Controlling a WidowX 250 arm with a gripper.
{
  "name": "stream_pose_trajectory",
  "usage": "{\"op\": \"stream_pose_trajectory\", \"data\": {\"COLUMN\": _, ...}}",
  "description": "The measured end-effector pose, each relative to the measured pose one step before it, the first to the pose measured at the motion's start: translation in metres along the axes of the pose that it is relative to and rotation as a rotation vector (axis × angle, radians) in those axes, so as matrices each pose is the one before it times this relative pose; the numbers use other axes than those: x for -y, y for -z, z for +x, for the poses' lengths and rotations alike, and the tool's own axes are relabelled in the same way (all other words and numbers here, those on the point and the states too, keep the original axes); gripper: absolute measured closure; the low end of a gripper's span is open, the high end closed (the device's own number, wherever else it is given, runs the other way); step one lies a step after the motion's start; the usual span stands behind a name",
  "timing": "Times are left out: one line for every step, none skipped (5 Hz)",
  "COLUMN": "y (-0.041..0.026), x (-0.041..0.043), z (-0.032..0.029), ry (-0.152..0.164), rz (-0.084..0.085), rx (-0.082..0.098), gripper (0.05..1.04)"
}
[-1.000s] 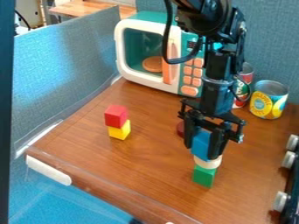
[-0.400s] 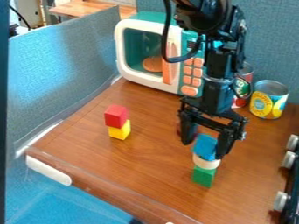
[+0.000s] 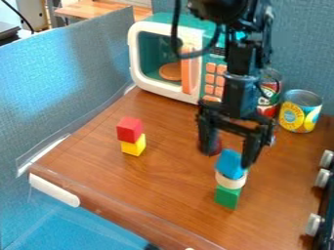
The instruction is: Put the blue cube on top of the ring
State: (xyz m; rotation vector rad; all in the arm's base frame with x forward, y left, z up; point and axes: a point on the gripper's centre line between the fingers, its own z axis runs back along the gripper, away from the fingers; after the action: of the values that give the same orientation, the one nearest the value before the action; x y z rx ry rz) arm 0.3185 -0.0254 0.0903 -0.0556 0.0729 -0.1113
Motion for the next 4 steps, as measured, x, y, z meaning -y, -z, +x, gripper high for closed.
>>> {"op": "stream_pose_trajectory", "data": {"y": -0.04497, "x": -0.01953, "z": -0.01839, "ry": -0.0354, "rz": 0.0546, "rx": 0.1111, "gripper": 0.083}}
{"op": "stream_pose_trajectory", "data": {"y": -0.02053, "x": -0.02596, "z": -0.01366, "ry": -0.0731, "rz": 0.005, "rx": 0.0544, "gripper": 0.083}}
{"op": "stream_pose_trajectory", "data": {"y": -0.01295, "x": -0.00855, "z": -0.01172, "ry": -0.0224, "rz": 0.0421, "rx": 0.0101, "gripper": 0.083}}
{"op": "stream_pose_trajectory", "data": {"y": -0.00217, "x": -0.01119, "z": -0.00182, "ry": -0.0595, "rz": 0.0379, "rx": 0.0017, "gripper": 0.083}}
